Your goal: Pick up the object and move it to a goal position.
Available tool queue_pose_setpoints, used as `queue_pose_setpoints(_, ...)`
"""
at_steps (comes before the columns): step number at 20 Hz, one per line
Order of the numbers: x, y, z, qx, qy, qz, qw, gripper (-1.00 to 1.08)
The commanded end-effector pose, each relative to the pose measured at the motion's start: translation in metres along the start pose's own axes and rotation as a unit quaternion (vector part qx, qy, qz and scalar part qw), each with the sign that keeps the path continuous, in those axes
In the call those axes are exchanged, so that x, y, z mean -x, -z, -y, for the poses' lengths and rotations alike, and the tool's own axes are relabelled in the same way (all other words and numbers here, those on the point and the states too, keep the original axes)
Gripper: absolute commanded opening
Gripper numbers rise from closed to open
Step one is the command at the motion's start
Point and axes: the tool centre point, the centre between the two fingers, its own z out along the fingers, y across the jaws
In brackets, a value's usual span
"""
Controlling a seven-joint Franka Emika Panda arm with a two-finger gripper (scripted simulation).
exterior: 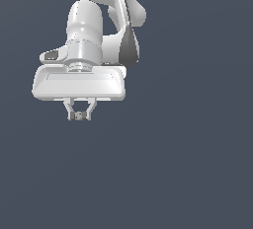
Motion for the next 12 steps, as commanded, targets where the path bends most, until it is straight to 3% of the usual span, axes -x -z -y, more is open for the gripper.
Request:
queue_pose_setpoints(1, -0.016, 0.009, -0.004, -0.001, 0.0, -0.024, 0.9997, -1.0)
queue_pose_setpoints(7, -0.043, 0.026, -0.011, -0.003, 0.0, -0.065, 0.9979, -1.0)
queue_pose_setpoints(12, -0.055, 0.035, -0.015, -0.004, 0.0, -0.085, 0.9964, -1.0)
